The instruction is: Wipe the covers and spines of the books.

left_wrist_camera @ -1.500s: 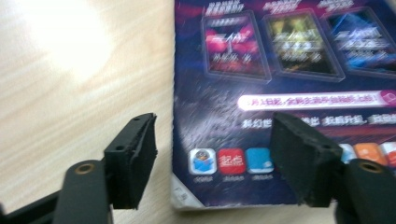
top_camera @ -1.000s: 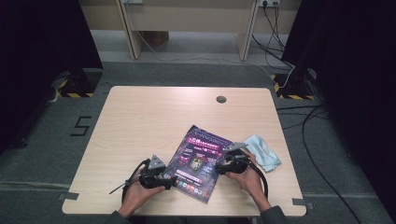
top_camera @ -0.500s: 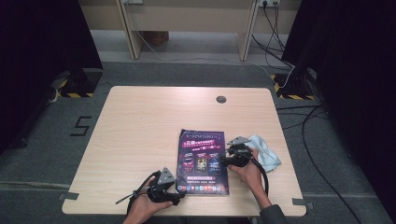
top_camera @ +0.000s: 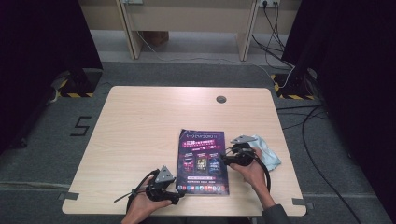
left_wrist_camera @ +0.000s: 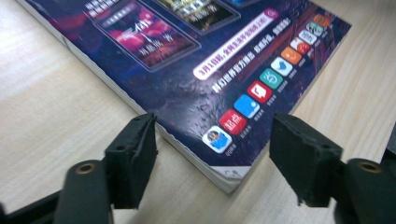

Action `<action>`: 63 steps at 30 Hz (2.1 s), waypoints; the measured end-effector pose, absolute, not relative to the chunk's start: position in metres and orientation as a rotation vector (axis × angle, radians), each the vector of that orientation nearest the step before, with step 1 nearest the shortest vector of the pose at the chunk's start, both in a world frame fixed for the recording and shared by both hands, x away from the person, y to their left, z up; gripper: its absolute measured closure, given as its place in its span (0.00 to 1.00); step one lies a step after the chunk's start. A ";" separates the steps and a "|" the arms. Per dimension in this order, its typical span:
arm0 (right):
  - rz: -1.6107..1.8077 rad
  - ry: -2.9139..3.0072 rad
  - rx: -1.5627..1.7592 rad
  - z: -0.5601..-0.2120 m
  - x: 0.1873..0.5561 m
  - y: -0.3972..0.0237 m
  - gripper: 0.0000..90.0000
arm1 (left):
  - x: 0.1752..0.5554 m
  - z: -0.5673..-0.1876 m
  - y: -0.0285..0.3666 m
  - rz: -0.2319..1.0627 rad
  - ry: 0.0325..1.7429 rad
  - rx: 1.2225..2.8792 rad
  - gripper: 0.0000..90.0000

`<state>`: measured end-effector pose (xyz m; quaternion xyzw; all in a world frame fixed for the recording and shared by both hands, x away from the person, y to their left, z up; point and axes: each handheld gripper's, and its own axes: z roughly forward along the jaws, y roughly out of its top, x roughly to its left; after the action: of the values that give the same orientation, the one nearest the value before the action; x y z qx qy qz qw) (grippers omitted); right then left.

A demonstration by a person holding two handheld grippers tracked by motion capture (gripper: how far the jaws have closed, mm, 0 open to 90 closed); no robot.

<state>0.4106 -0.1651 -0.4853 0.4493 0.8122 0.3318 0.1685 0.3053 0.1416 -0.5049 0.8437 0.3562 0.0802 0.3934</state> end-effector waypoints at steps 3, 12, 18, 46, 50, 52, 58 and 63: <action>0.969 2.294 1.273 -0.475 0.410 -0.178 0.40 | 0.307 -0.503 0.146 0.220 0.912 2.122 0.30; 0.960 2.205 1.333 -0.461 0.404 -0.222 0.41 | 0.305 -0.499 0.171 0.256 0.957 2.054 0.24; 0.909 2.150 1.374 -0.455 0.404 -0.245 0.34 | 0.306 -0.503 0.182 0.251 0.984 2.061 0.19; 0.778 2.188 1.417 -0.481 0.419 -0.270 0.40 | 0.320 -0.511 0.193 0.305 1.084 2.119 0.18; 0.761 2.217 1.429 -0.489 0.425 -0.270 0.44 | 0.321 -0.511 0.192 0.298 1.081 2.124 0.18; 0.762 2.229 1.435 -0.492 0.426 -0.269 0.47 | 0.321 -0.511 0.191 0.296 1.078 2.127 0.19; 0.808 2.262 1.415 -0.496 0.427 -0.272 0.61 | 0.321 -0.512 0.189 0.293 1.074 2.129 0.19; 0.828 2.268 1.401 -0.495 0.425 -0.271 0.78 | 0.321 -0.512 0.189 0.297 1.072 2.129 0.20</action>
<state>0.4252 -0.2710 -0.4951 0.4942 0.8001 0.2920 0.1740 0.3211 0.1890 -0.5120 0.8265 0.4162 0.1153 0.3611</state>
